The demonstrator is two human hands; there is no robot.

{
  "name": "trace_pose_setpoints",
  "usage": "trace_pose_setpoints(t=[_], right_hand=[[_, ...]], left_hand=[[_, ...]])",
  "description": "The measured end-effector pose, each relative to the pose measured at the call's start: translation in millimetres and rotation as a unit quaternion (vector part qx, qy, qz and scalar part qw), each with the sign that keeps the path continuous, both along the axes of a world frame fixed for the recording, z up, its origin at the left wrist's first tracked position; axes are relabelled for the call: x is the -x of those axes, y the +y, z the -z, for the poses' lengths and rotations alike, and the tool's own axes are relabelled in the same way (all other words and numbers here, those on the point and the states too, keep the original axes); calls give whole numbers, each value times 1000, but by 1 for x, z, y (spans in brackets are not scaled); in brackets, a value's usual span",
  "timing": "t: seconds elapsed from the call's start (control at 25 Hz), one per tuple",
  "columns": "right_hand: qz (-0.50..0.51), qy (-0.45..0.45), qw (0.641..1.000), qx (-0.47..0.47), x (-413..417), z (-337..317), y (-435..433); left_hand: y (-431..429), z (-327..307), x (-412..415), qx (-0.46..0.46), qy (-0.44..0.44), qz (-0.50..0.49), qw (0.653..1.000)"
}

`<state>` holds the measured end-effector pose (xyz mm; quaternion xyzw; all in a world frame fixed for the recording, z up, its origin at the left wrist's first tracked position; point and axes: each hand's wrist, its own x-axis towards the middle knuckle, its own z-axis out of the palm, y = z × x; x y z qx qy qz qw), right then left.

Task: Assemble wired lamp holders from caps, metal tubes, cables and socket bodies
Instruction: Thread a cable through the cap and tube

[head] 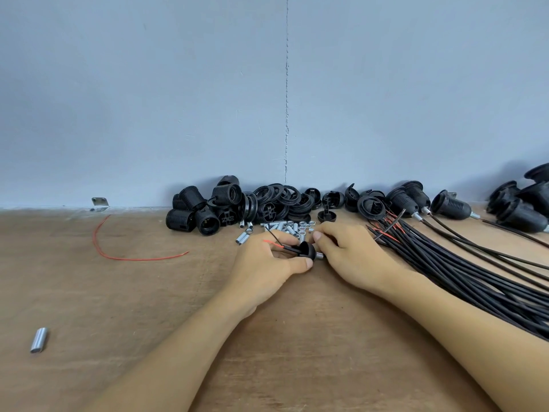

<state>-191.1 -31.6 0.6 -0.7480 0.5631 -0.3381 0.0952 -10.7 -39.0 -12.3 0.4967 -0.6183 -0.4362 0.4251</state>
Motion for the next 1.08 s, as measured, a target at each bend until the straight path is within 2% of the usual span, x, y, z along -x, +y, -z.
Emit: trace_pose_setpoints(t=[0.16,0.4,0.6,0.88,1.0,1.08], right_hand=[[-24,0,999,-45,5,-1,-1],[-64,-2,996,-62,13,-3,0],[-39,66,997,-8,12,0,-4],[-22,84,996,7,7,2,-4],[-23,83,996,4,1,3,-2],[-21,73,997,6,-6,4,0]], left_hand=[[-2,-1,-4,-17,17,6,1000],[-5,-1,-4,-21,72,3,997],[-7,0,-4,-9,70,-14,997],[-5,-7,-4,-29,94,-27,995],[-5,-7,-4,-13,76,-67,995],[-5,-7,-5,24,26,-116,993]])
